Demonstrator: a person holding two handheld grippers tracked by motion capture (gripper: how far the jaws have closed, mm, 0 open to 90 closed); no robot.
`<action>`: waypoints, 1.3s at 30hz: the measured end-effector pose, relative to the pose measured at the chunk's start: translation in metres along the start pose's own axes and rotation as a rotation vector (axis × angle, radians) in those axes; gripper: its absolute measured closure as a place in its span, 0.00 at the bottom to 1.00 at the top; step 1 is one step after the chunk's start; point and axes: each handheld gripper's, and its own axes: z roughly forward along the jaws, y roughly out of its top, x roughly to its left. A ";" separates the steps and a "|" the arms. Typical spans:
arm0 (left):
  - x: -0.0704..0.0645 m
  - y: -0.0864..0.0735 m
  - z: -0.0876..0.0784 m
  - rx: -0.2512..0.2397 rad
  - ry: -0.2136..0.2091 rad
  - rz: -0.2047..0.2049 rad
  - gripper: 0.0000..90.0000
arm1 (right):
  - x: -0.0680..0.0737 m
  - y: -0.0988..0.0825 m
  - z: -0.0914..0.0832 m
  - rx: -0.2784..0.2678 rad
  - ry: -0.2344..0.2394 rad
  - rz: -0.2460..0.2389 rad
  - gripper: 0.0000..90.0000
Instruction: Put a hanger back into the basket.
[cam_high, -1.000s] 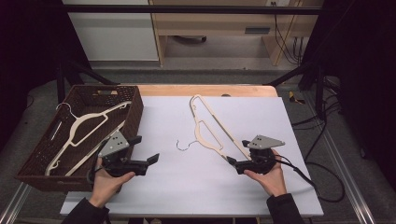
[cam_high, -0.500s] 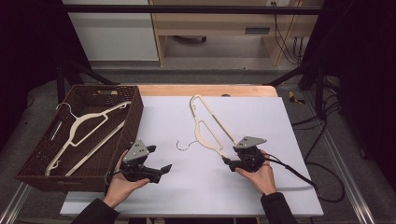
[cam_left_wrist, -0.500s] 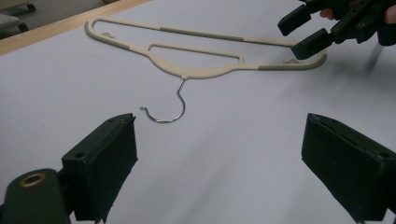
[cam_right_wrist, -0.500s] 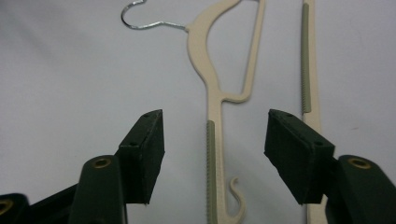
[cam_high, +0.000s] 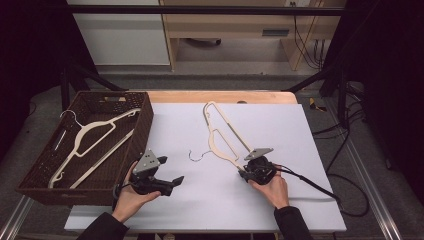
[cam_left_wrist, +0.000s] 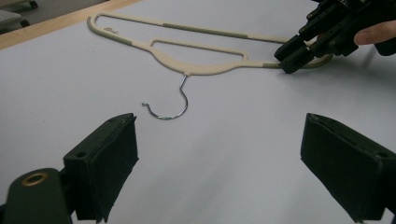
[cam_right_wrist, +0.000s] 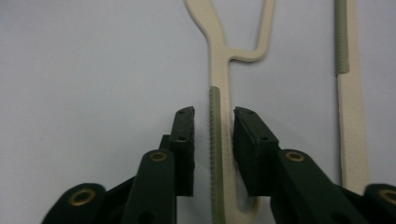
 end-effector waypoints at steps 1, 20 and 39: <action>0.000 0.000 0.000 0.001 0.002 -0.002 0.12 | 0.002 0.001 0.000 0.007 0.001 0.042 0.83; 0.001 0.019 0.012 0.012 -0.002 -0.002 0.14 | -0.001 0.006 -0.017 -0.020 0.024 0.054 0.88; 0.014 0.053 0.097 0.115 -0.026 0.004 0.31 | 0.003 0.009 -0.035 -0.040 0.042 0.048 0.88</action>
